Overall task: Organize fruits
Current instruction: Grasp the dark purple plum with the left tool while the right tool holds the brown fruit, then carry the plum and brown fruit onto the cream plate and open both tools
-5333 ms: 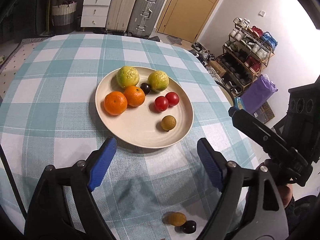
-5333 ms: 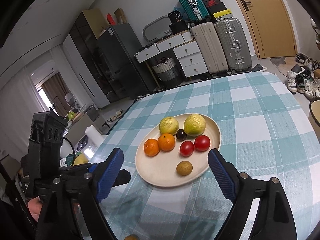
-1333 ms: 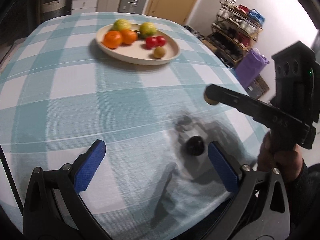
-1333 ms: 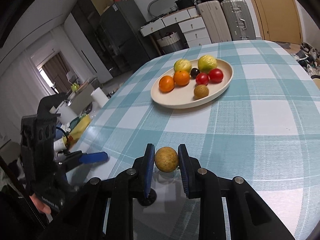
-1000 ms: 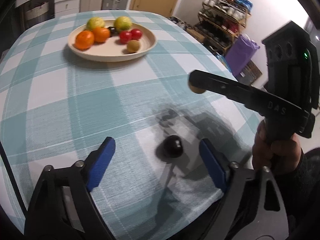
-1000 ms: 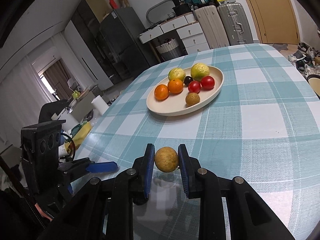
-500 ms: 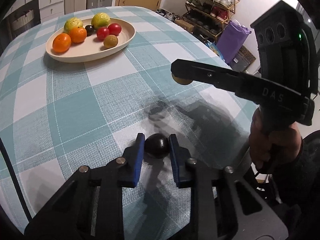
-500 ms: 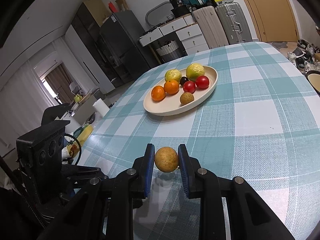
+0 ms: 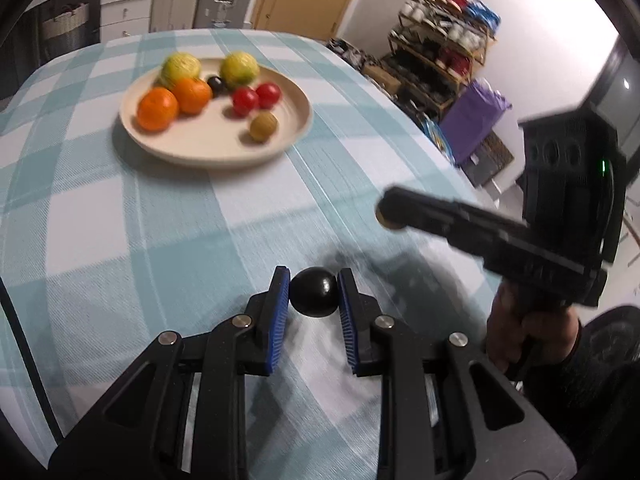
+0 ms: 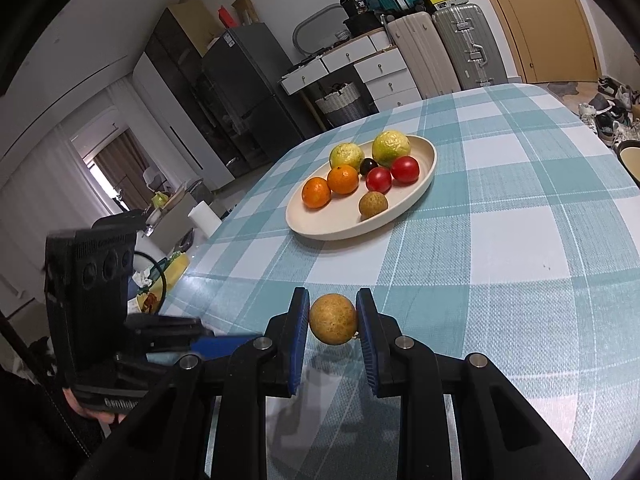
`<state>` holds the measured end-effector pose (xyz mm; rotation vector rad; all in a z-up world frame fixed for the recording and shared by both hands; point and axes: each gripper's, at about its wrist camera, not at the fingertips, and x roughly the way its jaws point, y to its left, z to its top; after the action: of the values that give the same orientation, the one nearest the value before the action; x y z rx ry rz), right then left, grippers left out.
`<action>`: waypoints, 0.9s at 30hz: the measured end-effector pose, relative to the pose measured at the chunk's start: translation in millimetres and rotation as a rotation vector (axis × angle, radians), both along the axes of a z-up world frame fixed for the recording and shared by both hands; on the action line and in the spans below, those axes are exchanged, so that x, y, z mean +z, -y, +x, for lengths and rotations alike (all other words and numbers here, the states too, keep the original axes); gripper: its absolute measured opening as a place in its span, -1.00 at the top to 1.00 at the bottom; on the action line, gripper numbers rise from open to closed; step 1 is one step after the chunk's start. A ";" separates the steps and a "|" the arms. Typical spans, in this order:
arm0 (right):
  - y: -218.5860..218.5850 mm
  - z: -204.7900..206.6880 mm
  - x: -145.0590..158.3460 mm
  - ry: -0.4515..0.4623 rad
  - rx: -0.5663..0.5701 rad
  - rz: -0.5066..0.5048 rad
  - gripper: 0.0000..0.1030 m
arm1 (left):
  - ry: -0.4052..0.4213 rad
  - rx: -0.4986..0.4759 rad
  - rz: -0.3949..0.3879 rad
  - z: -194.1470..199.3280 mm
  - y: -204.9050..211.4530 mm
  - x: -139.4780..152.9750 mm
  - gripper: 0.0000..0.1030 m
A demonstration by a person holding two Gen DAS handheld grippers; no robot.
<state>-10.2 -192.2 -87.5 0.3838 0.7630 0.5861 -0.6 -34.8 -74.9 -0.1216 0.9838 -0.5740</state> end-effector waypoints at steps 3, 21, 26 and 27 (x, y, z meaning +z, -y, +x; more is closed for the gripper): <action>-2.9 7.2 0.4 -0.003 0.008 -0.003 0.52 | 0.008 0.029 -0.013 16.3 -9.4 6.3 0.58; -18.0 76.7 13.8 -0.014 0.030 -0.011 0.52 | 0.028 0.127 -0.071 119.7 -26.8 30.0 0.58; -16.7 100.1 18.9 -0.012 0.017 -0.021 0.52 | 0.011 0.134 -0.086 145.0 -23.5 25.2 0.58; -15.9 105.1 19.5 -0.012 0.015 -0.021 0.52 | 0.010 0.133 -0.086 148.7 -22.2 24.2 0.58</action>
<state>94.9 -176.3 -68.0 0.3632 0.7833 0.5900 148.1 -12.6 -50.7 -0.2585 0.9344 -0.4942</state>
